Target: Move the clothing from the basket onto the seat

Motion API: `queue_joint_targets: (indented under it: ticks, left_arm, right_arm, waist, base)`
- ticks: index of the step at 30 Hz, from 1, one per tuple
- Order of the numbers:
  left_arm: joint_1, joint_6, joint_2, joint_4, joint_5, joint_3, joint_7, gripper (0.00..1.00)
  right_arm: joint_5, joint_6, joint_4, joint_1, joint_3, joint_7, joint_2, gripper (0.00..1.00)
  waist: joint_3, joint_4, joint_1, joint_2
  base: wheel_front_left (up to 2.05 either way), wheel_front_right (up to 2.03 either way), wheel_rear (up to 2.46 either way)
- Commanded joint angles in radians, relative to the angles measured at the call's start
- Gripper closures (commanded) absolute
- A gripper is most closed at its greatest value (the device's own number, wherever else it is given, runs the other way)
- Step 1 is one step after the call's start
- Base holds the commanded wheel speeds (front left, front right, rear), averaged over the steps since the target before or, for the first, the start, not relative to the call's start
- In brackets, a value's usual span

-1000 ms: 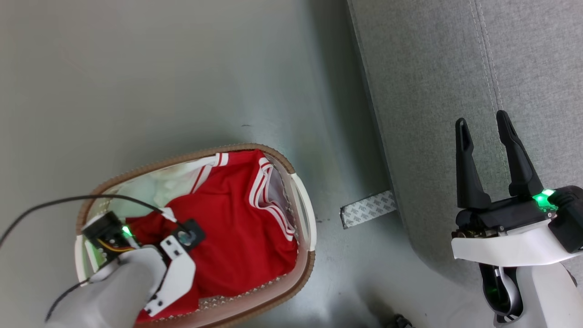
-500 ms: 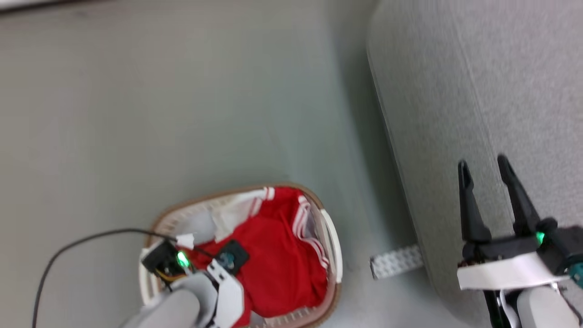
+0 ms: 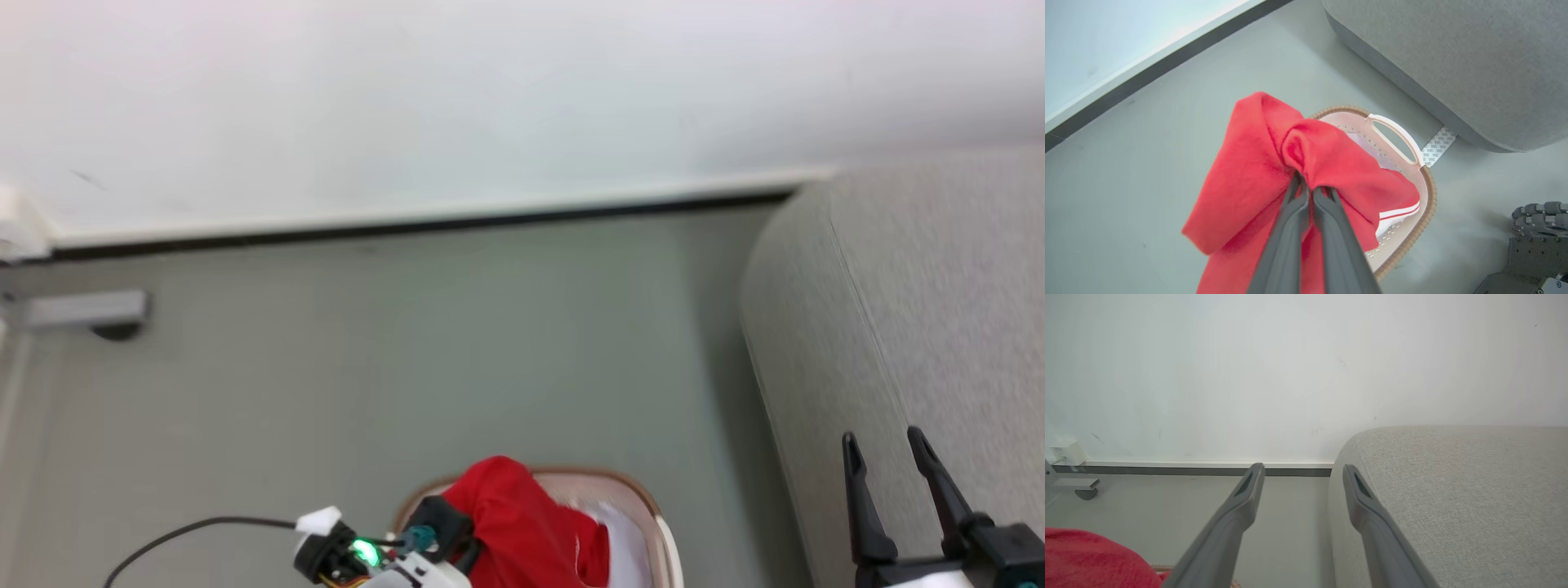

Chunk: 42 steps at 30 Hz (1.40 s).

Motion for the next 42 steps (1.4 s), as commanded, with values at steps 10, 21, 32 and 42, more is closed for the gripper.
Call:
queue_joint_targets:
  ticks: [10,21,32,42]
  left_arm:
    - [0.109,0.133,0.098,-0.311,-0.061,0.105,0.032,1.00]
    - [0.107,0.223,0.173,-0.602,-0.098,0.207,0.087,1.00]
    - [0.098,0.245,0.199,-0.756,-0.091,0.210,0.151,1.00]
    - [0.065,0.229,0.169,-0.788,-0.078,0.164,0.177,1.00]
  right_arm:
    - [-0.024,-0.002,-0.007,0.099,-0.016,-0.003,-0.005,0.00]
    - [-0.066,-0.002,-0.053,0.119,-0.020,-0.003,-0.004,0.00]
    - [-0.049,-0.002,-0.186,0.116,0.303,0.022,-0.091,0.00]
    - [0.005,-0.002,-0.147,-0.066,0.614,0.088,-0.152,0.00]
  waist:
    - [-0.213,0.112,0.0003,0.0000]
    - [-0.240,0.102,0.0003,0.0000]
    - [-0.242,0.083,0.0003,0.0000]
    - [-0.224,0.088,0.0003,0.0000]
  base:
    - [0.00,0.00,0.00]
    - [0.00,0.00,0.00]
    - [0.00,0.00,0.00]
    - [0.00,0.00,0.00]
